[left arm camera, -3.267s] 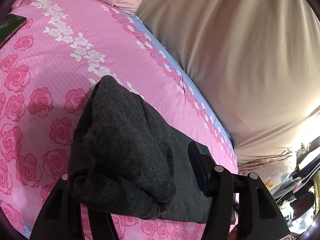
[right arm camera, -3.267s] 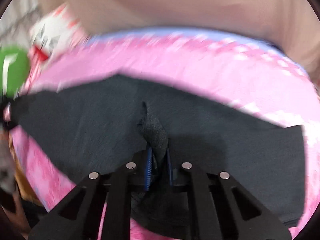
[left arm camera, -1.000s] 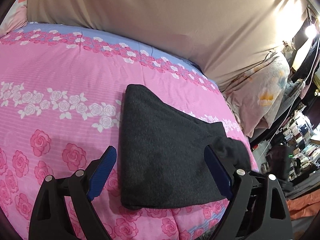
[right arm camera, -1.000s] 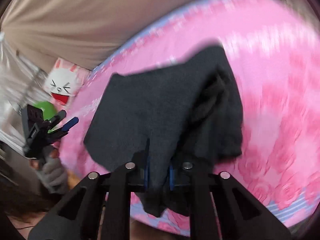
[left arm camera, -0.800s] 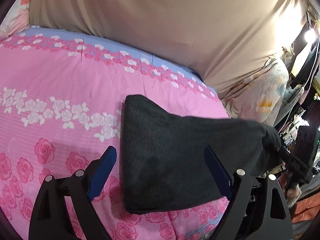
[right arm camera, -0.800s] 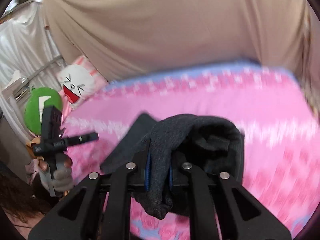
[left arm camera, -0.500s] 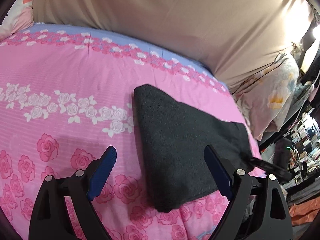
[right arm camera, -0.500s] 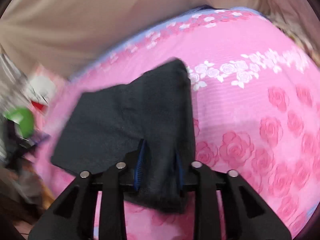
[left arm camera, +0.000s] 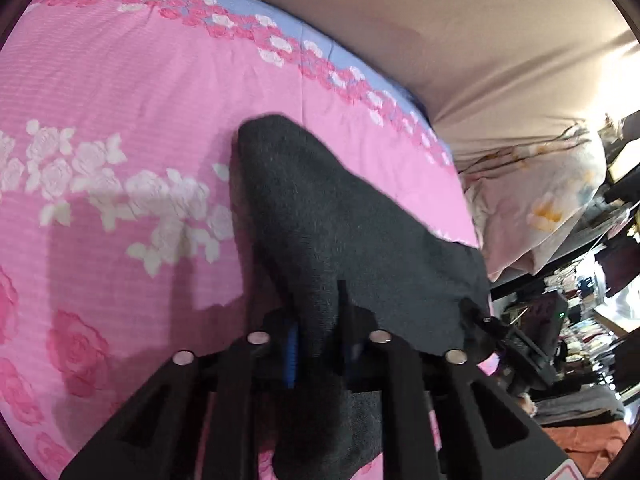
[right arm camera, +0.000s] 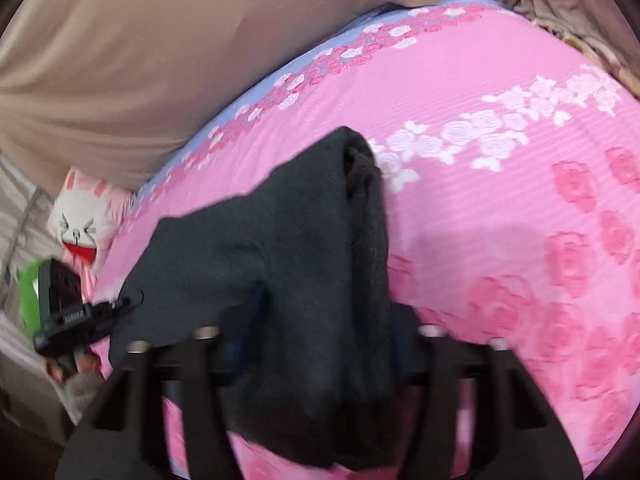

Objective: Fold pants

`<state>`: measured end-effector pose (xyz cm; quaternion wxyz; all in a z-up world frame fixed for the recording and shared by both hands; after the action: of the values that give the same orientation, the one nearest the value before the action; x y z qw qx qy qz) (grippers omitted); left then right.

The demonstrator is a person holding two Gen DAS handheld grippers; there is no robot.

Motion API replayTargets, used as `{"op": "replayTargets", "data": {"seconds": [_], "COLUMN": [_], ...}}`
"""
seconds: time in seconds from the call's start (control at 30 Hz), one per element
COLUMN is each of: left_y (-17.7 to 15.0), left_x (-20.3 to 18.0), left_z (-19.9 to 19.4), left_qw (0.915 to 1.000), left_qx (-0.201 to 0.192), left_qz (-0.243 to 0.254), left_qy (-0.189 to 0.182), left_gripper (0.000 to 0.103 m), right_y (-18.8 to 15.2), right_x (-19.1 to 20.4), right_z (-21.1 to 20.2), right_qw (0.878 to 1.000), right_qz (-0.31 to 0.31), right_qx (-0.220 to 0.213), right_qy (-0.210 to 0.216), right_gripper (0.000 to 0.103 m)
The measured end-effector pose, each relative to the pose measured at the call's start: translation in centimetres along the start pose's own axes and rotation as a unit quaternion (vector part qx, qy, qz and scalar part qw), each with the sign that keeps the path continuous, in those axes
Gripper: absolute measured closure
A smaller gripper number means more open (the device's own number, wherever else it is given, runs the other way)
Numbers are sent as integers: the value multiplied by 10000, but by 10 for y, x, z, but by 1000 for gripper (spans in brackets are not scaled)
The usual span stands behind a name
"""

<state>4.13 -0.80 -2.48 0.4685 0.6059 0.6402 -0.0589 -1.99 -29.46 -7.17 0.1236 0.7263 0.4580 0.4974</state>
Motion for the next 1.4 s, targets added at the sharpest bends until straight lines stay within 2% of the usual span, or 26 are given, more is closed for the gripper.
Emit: {"op": "replayTargets", "data": {"seconds": [0.1,0.17,0.23,0.27,0.3,0.33,0.37,0.43,0.5,0.53,0.57,0.63,0.7,0.73,0.77,0.8,0.83,0.87,0.93,1.0,1.03,1.07,1.1,1.2,1.3,1.4], "left_y": [12,15,11,7,3,2,2,9,18,22,23,27,25,22,21,20,19,17,16,13,12,11,8,-3,-17,-29], "left_x": [-3,1,18,28,39,42,38,23,-5,-17,-27,-34,-23,-12,-1,2,1,-2,0,3,2,-2,-3,-13,-18,-19], "left_z": [-39,-60,-65,-61,-60,-62,-70,-85,-93,-90,-84,-56,-17,1,16,18,16,11,9,13,13,12,13,1,-10,-15], "left_qw": [9993,9982,9958,9938,9915,9921,9932,9918,9884,9873,9866,9858,9856,9854,9852,9813,9799,9795,9795,9779,9765,9734,9709,9611,9535,9475], "left_qx": [-321,-481,-447,-373,-336,-387,-492,-832,-1146,-1200,-1206,-1152,-846,-611,-419,-598,-610,-618,-611,-600,-614,-624,-634,-646,-685,-679], "left_qz": [138,329,481,526,495,426,365,479,761,885,999,1073,1110,1070,961,1056,1153,1223,1246,1315,1368,1463,1514,1703,1868,1950], "left_qy": [-144,121,631,907,1156,1117,986,847,637,542,457,592,953,1178,1353,1492,1509,1477,1463,1508,1550,1651,1746,2076,2264,2442], "left_gripper": [97,96,92,92,92,92,93,90,77,67,47,22,21,23,24,25,25,25,23,23,23,23,23,23,17,17], "right_y": [3,-8,-25,-33,-35,-35,-31,-18,-7,-4,-2,0,0,1,7,12,14,14,6,-15,-25,-28,-29,-38,-65,-72], "right_x": [29,40,38,30,26,23,26,47,78,89,104,108,79,66,59,58,62,72,83,71,62,64,67,90,81,88], "right_z": [-16,-14,-2,1,-2,-9,-23,-46,-57,-55,-49,-23,35,48,43,33,19,-1,-19,-1,8,3,-8,-49,-38,-49], "right_qw": [9992,9983,9988,9986,9987,9991,9987,9949,9903,9892,9870,9844,9820,9847,9892,9933,9948,9933,9888,9882,9877,9889,9894,9856,9803,9798], "right_qz": [-142,-223,-387,-449,-378,-226,-138,-566,-1004,-1124,-1337,-1567,-1604,-1452,-1191,-908,-777,-922,-1263,-1405,-1402,-1316,-1262,-1523,-1855,-1841], "right_qx": [-128,37,201,117,4,-123,-359,-738,-927,-933,-896,-754,-211,-321,-353,-284,-366,-563,-695,-173,-71,-234,-214,-564,-123,-284], "right_qy": [362,540,202,-251,-341,-323,-323,-389,-262,-144,-43,-278,-971,-914,-776,-655,-542,-409,-377,-579,-696,-644,-691,-472,-662,-724], "right_gripper": [77,74,60,55,45,46,53,65,97,97,97,97,101,102,101,101,100,95,95,96,98,99,98,92,81,81]}}
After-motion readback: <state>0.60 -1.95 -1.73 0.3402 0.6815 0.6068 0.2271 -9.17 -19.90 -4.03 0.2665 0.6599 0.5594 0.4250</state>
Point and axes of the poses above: each gripper's, at about its wrist camera, not at the fingertips, and z roughly the way its jaws point, x to its left, y to its top, the point moved 3 cm from there along z, roughly the way its jaws point, and after that the axes turned 11 degrees about -x, right-handed, at the moved point
